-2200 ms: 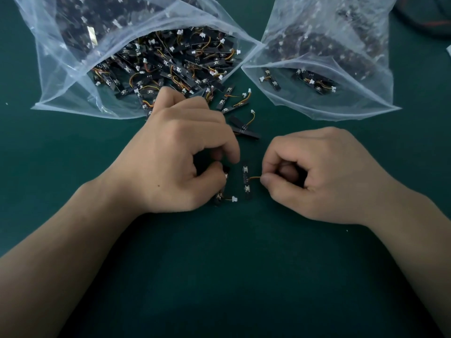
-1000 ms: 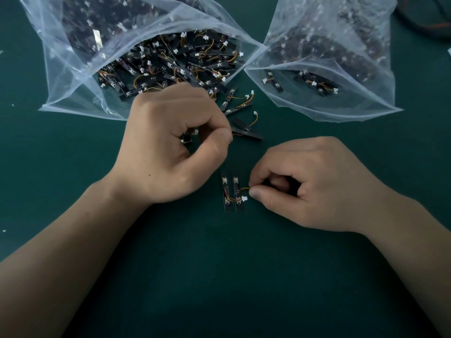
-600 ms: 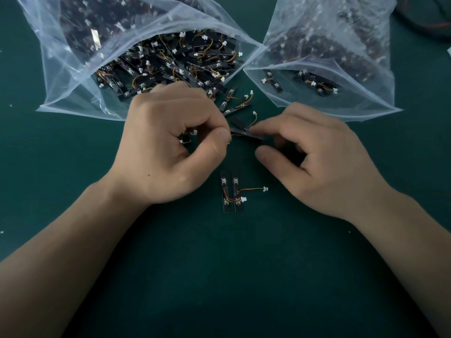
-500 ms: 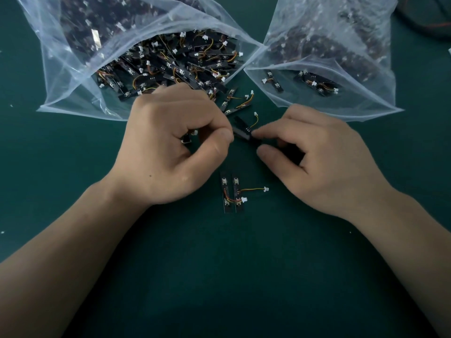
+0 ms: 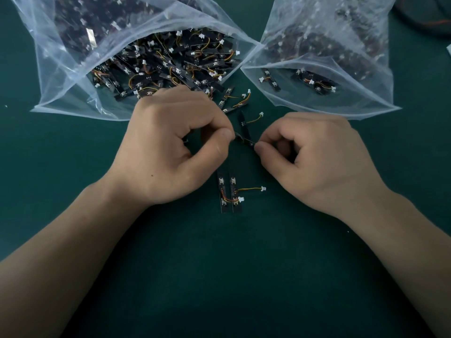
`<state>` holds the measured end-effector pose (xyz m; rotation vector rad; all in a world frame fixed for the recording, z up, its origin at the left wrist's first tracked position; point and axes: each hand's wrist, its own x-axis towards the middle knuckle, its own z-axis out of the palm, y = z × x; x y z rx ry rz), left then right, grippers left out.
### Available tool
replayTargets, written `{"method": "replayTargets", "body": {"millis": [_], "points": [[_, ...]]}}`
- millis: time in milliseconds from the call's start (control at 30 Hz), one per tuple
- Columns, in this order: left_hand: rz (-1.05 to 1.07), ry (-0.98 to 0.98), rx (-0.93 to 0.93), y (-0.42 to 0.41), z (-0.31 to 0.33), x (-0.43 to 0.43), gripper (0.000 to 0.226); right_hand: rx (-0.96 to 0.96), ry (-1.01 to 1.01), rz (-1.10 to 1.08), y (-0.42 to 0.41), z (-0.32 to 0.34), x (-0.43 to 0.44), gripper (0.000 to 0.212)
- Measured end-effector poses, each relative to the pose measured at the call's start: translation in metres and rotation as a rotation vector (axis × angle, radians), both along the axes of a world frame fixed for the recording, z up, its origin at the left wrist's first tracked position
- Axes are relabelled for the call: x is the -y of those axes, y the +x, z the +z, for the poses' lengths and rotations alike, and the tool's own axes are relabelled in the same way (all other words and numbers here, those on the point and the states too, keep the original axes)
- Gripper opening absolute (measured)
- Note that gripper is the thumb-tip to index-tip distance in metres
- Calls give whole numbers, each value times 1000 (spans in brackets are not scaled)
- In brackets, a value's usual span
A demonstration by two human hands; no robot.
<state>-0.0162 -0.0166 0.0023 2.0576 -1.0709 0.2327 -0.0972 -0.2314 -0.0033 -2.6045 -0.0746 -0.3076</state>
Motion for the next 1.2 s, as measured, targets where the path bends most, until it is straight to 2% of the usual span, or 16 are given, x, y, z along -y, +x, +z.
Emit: {"method": "replayTargets", "body": {"millis": [100, 200, 300, 400, 533, 633, 733, 800, 900, 1067, 1200], "points": [[37, -5, 5, 0, -1, -1, 12, 12, 106, -6, 0, 0, 1, 17], [55, 6, -7, 1, -2, 0, 23, 54, 248, 51, -3, 3, 2, 16], [23, 16, -9, 4, -3, -2, 17, 68, 304, 112, -6, 3, -3, 15], [-15, -37, -35, 2, -3, -3, 14, 44, 266, 173, -8, 1, -6, 14], [-35, -141, -168, 3, -2, -6, 18, 31, 252, 234, -7, 3, -3, 20], [-40, -173, -253, 12, 3, -17, 13, -29, 237, 263, -7, 4, 0, 35], [-81, -194, -368, 13, 9, -29, 14, -46, 253, 259, -7, 4, 2, 30], [-113, -123, -437, 9, 10, -35, 14, -44, 265, 251, -8, 5, 2, 28], [-139, -15, -499, 7, 8, -40, 15, -74, 217, 303, -10, 7, 3, 32], [-133, 108, -449, 9, 8, -39, 13, -110, -68, 395, -12, 5, -3, 75], [-101, 171, -304, 4, 10, -34, 11, -88, -107, 383, -13, 4, -13, 69]]}}
